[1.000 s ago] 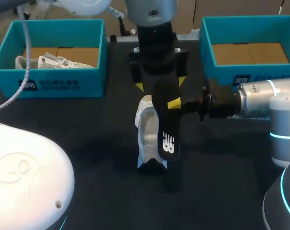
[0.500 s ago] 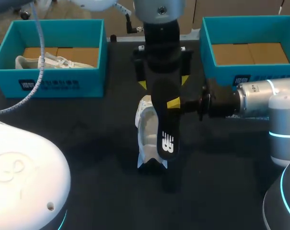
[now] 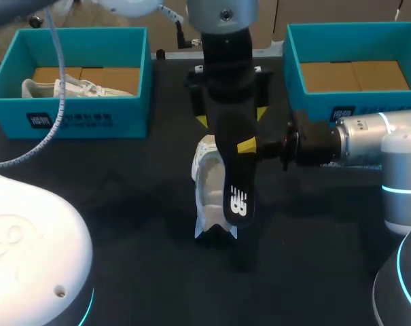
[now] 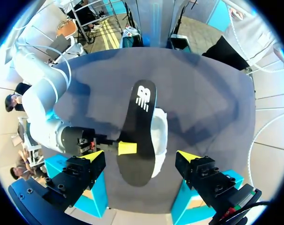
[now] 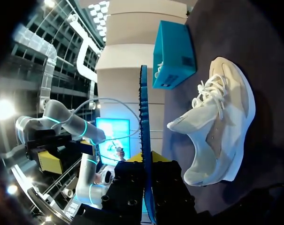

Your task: Take the shoe out of the shoebox, open the shoe tongue, remove and reinsert the insole, then place the shoe into the shoebox

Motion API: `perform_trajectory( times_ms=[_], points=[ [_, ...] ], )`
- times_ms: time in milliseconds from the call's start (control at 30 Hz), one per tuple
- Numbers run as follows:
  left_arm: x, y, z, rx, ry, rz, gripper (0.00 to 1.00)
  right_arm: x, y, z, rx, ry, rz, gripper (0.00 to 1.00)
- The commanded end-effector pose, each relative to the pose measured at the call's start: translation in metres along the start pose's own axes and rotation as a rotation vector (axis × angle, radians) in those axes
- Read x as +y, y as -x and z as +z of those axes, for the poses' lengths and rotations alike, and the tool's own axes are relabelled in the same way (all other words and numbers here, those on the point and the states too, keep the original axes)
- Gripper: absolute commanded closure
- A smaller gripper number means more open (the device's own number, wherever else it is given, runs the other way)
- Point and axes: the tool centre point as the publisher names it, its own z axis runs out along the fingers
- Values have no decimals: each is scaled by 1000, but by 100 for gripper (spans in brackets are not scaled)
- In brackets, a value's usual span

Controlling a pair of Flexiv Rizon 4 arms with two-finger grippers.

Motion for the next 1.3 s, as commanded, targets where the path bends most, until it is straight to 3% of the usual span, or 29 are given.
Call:
perform_trajectory(
  times_ms=[33,733,1300],
  points=[
    [1,0,2,-6,-3,2,0,1,1,0,-2,-3,2,100],
    [-1,-18,8,-277,-23,-1,0,2,-3,-20,-25,12,19,100],
    [1,-45,11,-764,101,15,0,6,-5,-23,-11,12,28,100]
  ],
)
